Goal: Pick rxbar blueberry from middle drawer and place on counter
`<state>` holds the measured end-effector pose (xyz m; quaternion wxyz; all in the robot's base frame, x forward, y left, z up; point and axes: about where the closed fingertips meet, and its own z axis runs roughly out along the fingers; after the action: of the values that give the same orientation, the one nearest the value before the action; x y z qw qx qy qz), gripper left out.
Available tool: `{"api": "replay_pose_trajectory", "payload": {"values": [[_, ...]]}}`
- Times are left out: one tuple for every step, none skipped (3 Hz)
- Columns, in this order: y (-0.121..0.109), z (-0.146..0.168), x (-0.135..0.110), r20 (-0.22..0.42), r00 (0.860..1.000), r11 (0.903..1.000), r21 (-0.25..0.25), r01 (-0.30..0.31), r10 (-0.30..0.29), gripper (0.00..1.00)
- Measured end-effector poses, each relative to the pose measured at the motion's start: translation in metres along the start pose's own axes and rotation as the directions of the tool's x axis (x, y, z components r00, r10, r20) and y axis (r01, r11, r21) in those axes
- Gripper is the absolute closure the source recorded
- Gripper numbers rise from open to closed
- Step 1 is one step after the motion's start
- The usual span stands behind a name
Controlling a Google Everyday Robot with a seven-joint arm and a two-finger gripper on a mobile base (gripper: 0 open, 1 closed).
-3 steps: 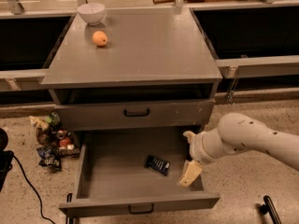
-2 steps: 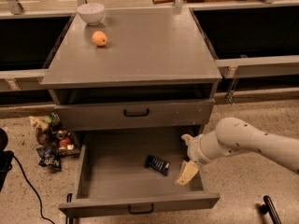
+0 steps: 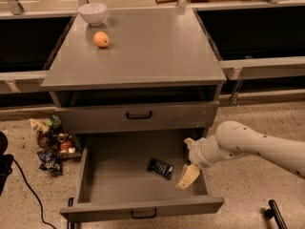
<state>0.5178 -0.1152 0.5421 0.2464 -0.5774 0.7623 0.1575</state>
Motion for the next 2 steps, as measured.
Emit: {"api": "replay_pose_trajectory", "payload": {"values": [[-0.005, 0.034, 0.01, 0.002, 1.0, 0.9991, 0.031, -0.029, 0.029, 0.0], [-0.023, 0.073, 0.012, 0.037, 0.999, 0.9967, 0.077, -0.026, 0.023, 0.0]]}}
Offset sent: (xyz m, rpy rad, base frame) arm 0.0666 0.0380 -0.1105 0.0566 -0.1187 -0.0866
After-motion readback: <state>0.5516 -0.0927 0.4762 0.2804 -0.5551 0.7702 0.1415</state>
